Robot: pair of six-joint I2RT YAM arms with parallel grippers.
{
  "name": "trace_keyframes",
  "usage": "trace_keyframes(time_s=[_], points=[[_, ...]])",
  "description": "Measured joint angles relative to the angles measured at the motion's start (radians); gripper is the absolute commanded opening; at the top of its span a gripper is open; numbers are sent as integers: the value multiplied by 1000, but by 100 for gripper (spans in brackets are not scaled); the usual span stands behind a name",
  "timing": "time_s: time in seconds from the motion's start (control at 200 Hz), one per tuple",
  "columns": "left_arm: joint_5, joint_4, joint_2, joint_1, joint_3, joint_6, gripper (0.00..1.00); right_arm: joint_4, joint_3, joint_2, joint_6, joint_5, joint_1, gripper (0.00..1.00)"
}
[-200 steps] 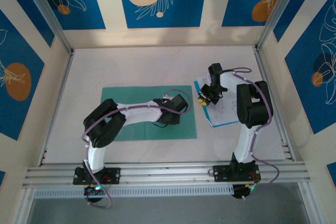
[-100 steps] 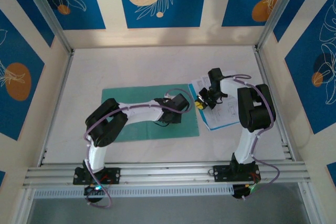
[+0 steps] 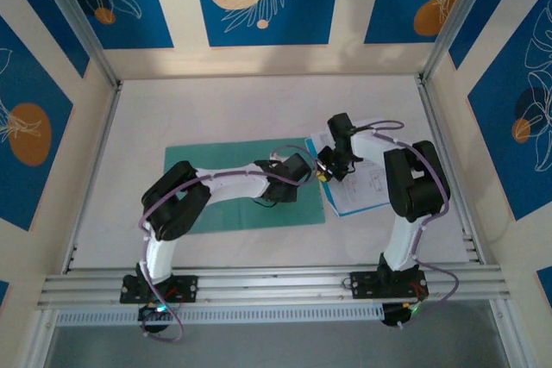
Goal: Put the files into the folder
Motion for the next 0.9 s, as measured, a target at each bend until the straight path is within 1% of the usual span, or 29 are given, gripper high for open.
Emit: trace_keyframes(time_s=[0.19, 0.375, 0.445, 0.545, 0.765, 0.83, 0.9], points=[[0, 16, 0, 0, 0, 0, 31, -54, 2, -41, 21, 0, 71, 15], [0, 16, 0, 0, 0, 0, 30, -137, 78, -111, -6, 35, 54, 17], [0, 17, 0, 0, 0, 0, 30, -148, 98, -157, -26, 40, 26, 17], [1, 19, 0, 0, 0, 1, 30, -157, 97, -213, -62, 37, -72, 17], [4, 38, 6, 0, 2, 27, 30, -171, 23, -232, -162, 46, -423, 16], [5, 45, 8, 0, 5, 35, 30, -179, 12, -227, -189, 53, -509, 16], [8, 53, 11, 0, 7, 45, 30, -180, 12, -212, -215, 57, -580, 16]])
